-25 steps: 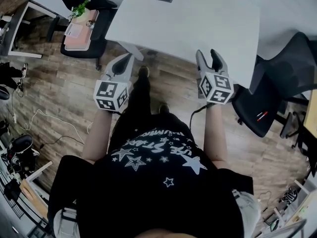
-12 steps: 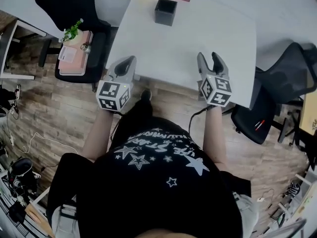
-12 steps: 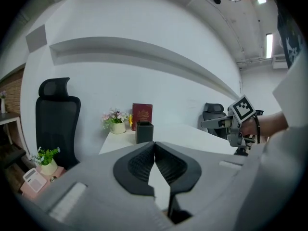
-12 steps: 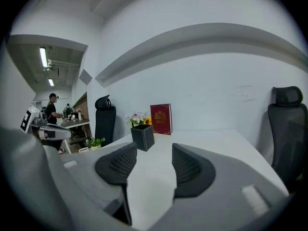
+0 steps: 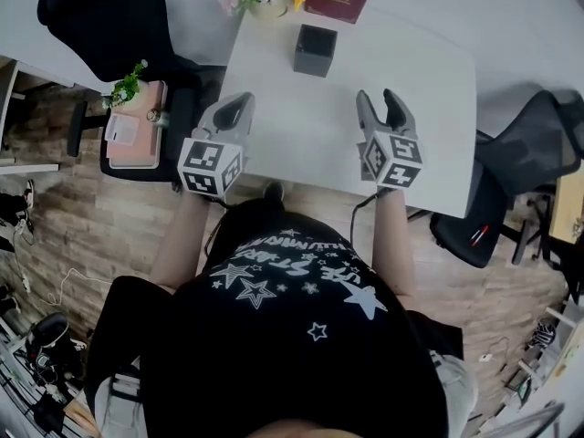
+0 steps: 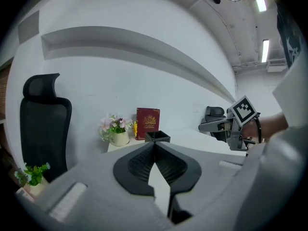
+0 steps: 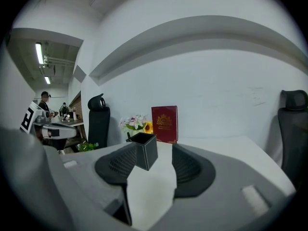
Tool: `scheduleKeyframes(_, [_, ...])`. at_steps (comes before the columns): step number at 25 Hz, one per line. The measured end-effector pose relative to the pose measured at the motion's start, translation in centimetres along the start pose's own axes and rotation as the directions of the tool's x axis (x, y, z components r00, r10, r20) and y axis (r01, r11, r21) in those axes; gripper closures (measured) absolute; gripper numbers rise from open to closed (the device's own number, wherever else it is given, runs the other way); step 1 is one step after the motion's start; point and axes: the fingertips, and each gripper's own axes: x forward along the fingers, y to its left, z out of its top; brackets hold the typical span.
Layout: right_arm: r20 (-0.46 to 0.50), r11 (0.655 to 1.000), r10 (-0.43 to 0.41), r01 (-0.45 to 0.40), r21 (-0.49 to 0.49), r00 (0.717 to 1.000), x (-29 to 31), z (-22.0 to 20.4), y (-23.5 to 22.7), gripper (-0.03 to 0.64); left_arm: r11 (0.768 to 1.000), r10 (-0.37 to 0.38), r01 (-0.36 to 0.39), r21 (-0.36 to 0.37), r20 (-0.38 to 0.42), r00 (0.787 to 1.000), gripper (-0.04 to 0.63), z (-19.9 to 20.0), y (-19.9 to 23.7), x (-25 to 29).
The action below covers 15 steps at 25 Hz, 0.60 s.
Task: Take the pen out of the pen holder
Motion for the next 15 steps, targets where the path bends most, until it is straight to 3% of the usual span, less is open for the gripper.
scheduleKeyframes(15, [-0.056, 0.993, 0.090, -0.094, -0.076, 0.994, 10.9, 2.5, 6.7, 0.385, 1.000, -0.006, 0.006, 0.007, -0.002, 1.000, 0.584, 0.2, 8.6, 4.1])
